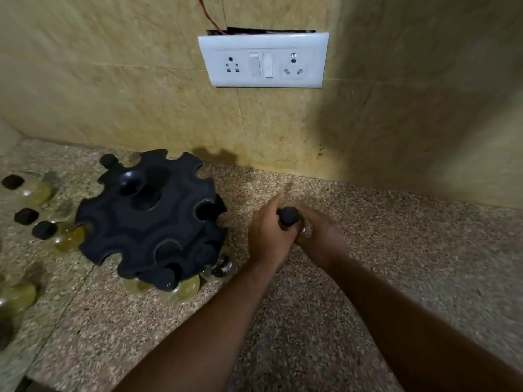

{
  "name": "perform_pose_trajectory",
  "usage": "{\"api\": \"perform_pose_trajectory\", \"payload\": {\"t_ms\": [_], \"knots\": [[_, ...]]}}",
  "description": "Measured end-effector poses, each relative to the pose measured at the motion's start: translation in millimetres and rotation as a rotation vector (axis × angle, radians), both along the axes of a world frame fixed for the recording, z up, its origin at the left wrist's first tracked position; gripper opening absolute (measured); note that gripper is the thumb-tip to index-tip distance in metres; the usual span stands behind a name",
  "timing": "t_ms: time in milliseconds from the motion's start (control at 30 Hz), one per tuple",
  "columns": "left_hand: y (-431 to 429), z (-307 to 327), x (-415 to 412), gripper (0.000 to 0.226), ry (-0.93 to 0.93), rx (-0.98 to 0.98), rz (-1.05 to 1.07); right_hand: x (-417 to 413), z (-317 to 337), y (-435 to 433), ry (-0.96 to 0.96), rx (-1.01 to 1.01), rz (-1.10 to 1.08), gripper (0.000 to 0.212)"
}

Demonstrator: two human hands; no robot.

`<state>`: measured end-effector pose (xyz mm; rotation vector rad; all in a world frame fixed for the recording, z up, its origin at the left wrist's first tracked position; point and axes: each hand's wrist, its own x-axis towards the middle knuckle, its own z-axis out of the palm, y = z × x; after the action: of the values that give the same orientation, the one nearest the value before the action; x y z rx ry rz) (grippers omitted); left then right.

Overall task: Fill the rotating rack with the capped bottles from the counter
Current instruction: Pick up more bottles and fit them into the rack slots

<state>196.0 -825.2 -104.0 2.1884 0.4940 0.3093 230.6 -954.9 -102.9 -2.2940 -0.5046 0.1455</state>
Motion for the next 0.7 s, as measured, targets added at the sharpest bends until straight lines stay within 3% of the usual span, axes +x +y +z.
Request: {"api": "perform_pose_trajectory", "payload": {"t_ms": [200,367,500,633,700], "knots": [[13,7,-38,0.081,0.061,-0.277,-0.024,-30,9,10,0.042,0.010,0.025,0.038],[27,20,-68,0.057,0.065,-0.842,0.391,-45,9,16,0.040,-0.029,-0.059,0.050],[30,19,-89,0.023,0.016,-0.972,0.583,-56,20,27,0.039,-0.041,-0.006,0.060],[35,17,-115,0.042,-0.044,-1.172,0.741,-74,28,48,0.039,-0.048,0.119,0.058],[42,15,-128,0.041,-0.083,-1.234,0.779,-86,29,61,0.035,-0.048,0.173,0.057]]}}
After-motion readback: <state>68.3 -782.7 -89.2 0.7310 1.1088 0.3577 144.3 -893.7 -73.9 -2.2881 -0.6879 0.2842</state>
